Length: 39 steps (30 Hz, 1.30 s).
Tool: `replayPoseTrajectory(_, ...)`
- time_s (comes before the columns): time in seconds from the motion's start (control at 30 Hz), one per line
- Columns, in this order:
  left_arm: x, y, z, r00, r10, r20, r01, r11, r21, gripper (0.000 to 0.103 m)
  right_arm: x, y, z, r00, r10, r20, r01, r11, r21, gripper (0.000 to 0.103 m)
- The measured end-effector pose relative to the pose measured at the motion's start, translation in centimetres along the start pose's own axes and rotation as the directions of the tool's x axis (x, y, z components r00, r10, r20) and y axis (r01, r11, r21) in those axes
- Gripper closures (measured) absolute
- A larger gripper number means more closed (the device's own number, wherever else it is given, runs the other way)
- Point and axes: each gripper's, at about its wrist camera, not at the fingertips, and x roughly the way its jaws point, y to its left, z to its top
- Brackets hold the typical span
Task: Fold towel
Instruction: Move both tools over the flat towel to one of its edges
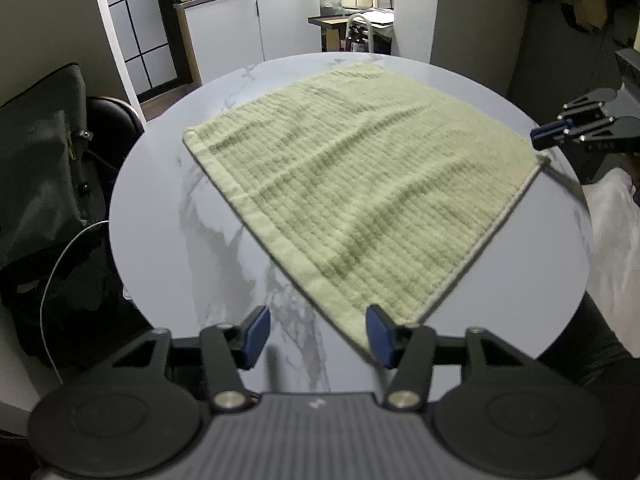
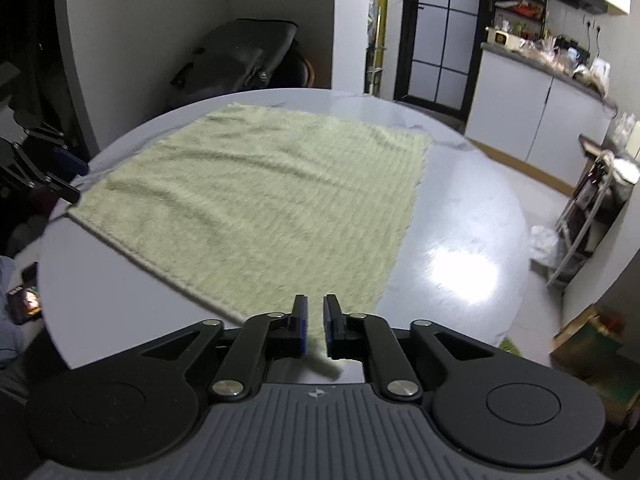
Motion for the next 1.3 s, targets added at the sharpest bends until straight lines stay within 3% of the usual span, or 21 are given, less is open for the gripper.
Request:
replayPoseTrajectory(0.03, -0.1, 0.2, 0.2, 1.000, 0.005, 0.003, -0.005, 1.000, 0.000, 0.045, 0.0, -0.1, 0.2, 1.000, -0.007, 0.003, 0.007, 1.000, -0.004, 0.068)
replayPoseTrajectory(0.07, -0.1, 0.3, 0.3, 1.000, 0.008, 0.006, -0.008, 1.000, 0.000, 0.045, 0.0, -0.2, 0.4, 1.000, -0.013, 0.005, 0.013, 1.000, -0.012, 0.067)
replayPoseTrajectory(0.2, -0.2, 1.1, 1.1, 1.000, 0.021, 0.019, -0.021, 1.000, 0.002, 0.042, 0.1, -0.6, 1.7, 1.000, -0.018, 0.009, 0.019, 0.995, -0.095, 0.067)
replayPoseTrajectory(0.5, 0.5, 3.8, 2.5, 0.996, 0.060, 0.064, -0.058, 0.998, -0.027, 0.040, 0.8, -2.2, 4.3, 0.999, -0.035, 0.001, 0.035, 0.992, -0.125, 0.066)
replayPoseTrajectory(0.7, 1.7, 5.5, 3.2, 0.992, 0.072, 0.103, -0.071, 0.997, -0.005, 0.040, 1.2, -2.7, 5.5, 0.998, -0.061, 0.033, 0.065, 0.987, -0.146, 0.060)
replayPoseTrajectory(1.1, 4.9, 7.2, 4.6, 0.990, 0.011, 0.141, -0.006, 1.000, -0.030, 0.040, 3.2, -3.8, 8.0, 0.997, -0.060, 0.044, 0.066, 0.987, -0.148, 0.059)
replayPoseTrajectory(1.17, 5.3, 7.5, 4.8, 0.988, 0.001, 0.155, 0.005, 0.999, -0.038, 0.040, 3.6, -3.9, 8.3, 0.997, -0.061, 0.039, 0.066, 0.987, -0.148, 0.052)
replayPoseTrajectory(1.3, 6.1, 8.1, 5.4, 0.987, 0.005, 0.163, 0.001, 0.999, -0.036, 0.040, 4.2, -3.8, 9.2, 0.999, -0.047, 0.028, 0.051, 0.985, -0.166, 0.051)
